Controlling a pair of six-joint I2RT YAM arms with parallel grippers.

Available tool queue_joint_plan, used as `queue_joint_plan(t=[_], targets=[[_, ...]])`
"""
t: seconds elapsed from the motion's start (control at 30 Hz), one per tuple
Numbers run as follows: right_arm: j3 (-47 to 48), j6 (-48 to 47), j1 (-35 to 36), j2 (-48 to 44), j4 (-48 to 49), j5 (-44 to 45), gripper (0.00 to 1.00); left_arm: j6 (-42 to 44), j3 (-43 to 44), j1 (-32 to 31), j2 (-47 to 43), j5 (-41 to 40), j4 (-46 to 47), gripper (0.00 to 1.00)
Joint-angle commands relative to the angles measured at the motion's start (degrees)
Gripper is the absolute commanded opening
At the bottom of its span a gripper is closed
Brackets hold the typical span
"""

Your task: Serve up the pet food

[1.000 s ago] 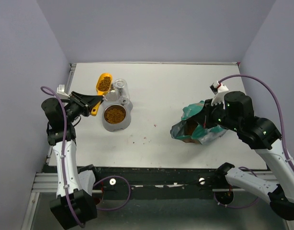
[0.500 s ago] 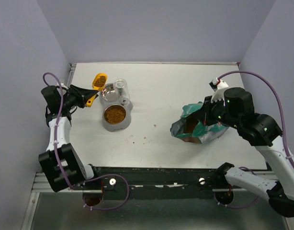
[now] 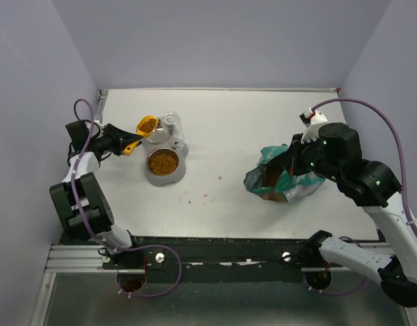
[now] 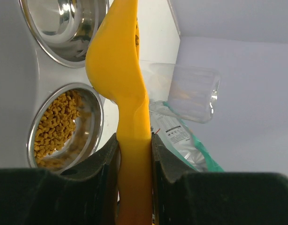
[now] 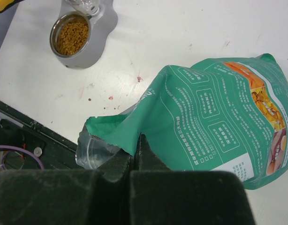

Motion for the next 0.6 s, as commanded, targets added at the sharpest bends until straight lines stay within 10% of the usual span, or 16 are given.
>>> queue_joint_plan(t=[0.0,0.57], targets=[[2.9,0.5,0.4,-0.5,5.9,2.6,0.00,5.8,4.5,0.4,2.1,0.1,-6.9,0.00],[1.8,2.6,0.4,-1.2,6.7,4.7,0.00,13.1,15.0,-1.7,9.3,-6.1,-22.2,0.00]])
